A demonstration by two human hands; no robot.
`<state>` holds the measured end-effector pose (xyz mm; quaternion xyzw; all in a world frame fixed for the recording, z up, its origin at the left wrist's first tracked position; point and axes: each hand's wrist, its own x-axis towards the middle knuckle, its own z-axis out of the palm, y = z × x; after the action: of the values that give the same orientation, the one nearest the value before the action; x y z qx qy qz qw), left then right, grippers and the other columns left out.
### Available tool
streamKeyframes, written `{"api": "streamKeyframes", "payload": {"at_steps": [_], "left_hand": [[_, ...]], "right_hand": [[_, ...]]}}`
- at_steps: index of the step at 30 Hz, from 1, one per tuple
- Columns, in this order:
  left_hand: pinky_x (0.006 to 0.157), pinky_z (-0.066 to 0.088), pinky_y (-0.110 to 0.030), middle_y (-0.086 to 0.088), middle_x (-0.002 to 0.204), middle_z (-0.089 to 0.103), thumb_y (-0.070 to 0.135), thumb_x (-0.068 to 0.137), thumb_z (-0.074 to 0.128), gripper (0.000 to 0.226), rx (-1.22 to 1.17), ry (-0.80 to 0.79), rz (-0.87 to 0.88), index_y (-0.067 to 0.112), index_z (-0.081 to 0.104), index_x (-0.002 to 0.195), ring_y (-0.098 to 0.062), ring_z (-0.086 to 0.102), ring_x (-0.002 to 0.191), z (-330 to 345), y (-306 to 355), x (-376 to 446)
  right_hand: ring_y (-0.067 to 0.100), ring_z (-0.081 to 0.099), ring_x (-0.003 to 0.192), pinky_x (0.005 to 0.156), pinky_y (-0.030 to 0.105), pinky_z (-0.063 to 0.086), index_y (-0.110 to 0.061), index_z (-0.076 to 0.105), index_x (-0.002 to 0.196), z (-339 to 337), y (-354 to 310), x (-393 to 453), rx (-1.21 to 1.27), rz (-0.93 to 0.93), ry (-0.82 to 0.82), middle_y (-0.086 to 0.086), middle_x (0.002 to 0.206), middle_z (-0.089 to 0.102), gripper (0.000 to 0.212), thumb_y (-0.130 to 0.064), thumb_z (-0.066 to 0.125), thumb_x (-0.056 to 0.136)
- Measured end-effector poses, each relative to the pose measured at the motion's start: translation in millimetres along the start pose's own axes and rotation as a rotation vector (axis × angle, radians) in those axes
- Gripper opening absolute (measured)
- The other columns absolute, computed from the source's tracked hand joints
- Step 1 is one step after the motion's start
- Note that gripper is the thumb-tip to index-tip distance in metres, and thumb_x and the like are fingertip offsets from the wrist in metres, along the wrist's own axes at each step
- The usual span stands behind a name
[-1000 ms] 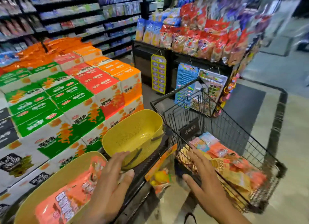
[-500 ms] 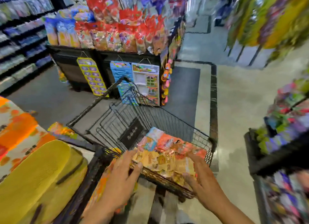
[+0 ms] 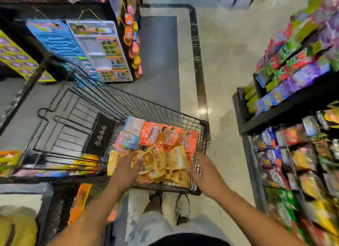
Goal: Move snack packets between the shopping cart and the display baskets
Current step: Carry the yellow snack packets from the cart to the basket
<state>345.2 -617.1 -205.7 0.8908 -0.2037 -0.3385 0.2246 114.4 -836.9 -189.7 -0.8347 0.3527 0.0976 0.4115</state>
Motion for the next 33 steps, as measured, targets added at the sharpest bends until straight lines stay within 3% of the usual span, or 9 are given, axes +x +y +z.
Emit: {"api": "streamKeyframes", "payload": {"at_steps": [4,8,13,16,20,23,26,29,33], "left_hand": [[0.109,0.038,-0.041,-0.012,0.148,0.054,0.049,0.101,0.055,0.053,0.036,-0.093,-0.115,0.015,0.055,0.142,-0.030,0.048,0.136,14,-30,69],[0.097,0.045,-0.039,-0.013,0.148,0.052,0.043,0.096,0.063,0.060,0.150,-0.227,-0.204,0.018,0.047,0.148,-0.034,0.053,0.130,28,-61,123],[0.103,0.045,-0.040,-0.013,0.151,0.050,0.039,0.092,0.067,0.066,0.357,-0.365,-0.131,0.016,0.045,0.150,-0.034,0.050,0.135,49,-86,181],[0.104,0.045,-0.042,-0.014,0.152,0.048,0.043,0.093,0.068,0.071,0.413,-0.415,-0.113,0.018,0.041,0.154,-0.034,0.049,0.136,63,-92,206],[0.098,0.052,-0.045,-0.017,0.138,0.054,0.043,0.091,0.070,0.066,0.404,-0.476,-0.039,0.019,0.044,0.146,-0.037,0.055,0.124,82,-94,228],[0.096,0.054,-0.049,-0.010,0.137,0.060,0.043,0.088,0.073,0.059,0.440,-0.500,0.028,0.019,0.052,0.139,-0.034,0.060,0.120,90,-91,236],[0.093,0.055,-0.046,-0.007,0.132,0.063,0.041,0.085,0.077,0.056,0.455,-0.468,0.042,0.022,0.057,0.134,-0.031,0.062,0.117,93,-88,238],[0.091,0.056,-0.044,-0.003,0.124,0.067,0.045,0.082,0.079,0.052,0.454,-0.516,0.023,0.025,0.062,0.127,-0.028,0.065,0.111,93,-88,238],[0.083,0.057,-0.042,0.001,0.112,0.069,0.033,0.075,0.086,0.044,0.361,-0.532,0.041,0.028,0.064,0.113,-0.025,0.065,0.103,84,-94,230]], "right_hand": [[0.030,0.038,0.148,0.120,0.041,0.036,-0.018,0.033,0.162,27,1,46,-0.130,0.125,-0.117,0.009,0.163,0.039,0.075,-0.045,0.063,0.099],[0.036,0.055,0.127,0.099,0.044,0.051,-0.016,0.050,0.148,58,9,95,-0.313,0.162,-0.230,0.013,0.141,0.055,0.066,-0.043,0.070,0.092],[0.036,0.060,0.112,0.089,0.044,0.054,-0.013,0.061,0.128,95,26,154,-0.431,0.177,-0.308,0.012,0.121,0.063,0.041,-0.041,0.059,0.098],[0.035,0.059,0.116,0.092,0.043,0.055,-0.014,0.060,0.134,112,32,184,-0.503,0.142,-0.334,0.010,0.125,0.064,0.044,-0.035,0.054,0.095],[0.032,0.061,0.113,0.087,0.041,0.055,-0.019,0.065,0.123,130,32,214,-0.630,0.033,-0.324,0.006,0.118,0.065,0.038,-0.027,0.057,0.087],[0.037,0.062,0.117,0.097,0.045,0.051,-0.012,0.064,0.127,144,31,230,-0.602,0.017,-0.314,0.010,0.125,0.068,0.043,-0.022,0.061,0.086],[0.035,0.057,0.127,0.107,0.051,0.044,-0.020,0.058,0.138,159,32,243,-0.631,0.051,-0.397,0.006,0.135,0.066,0.054,-0.024,0.067,0.085],[0.036,0.055,0.128,0.112,0.058,0.038,-0.021,0.058,0.137,174,39,245,-0.737,0.018,-0.407,0.006,0.134,0.065,0.059,-0.027,0.074,0.081],[0.040,0.052,0.132,0.120,0.067,0.024,-0.016,0.063,0.133,188,41,244,-0.819,0.053,-0.410,0.011,0.133,0.065,0.057,-0.028,0.078,0.080]]}}
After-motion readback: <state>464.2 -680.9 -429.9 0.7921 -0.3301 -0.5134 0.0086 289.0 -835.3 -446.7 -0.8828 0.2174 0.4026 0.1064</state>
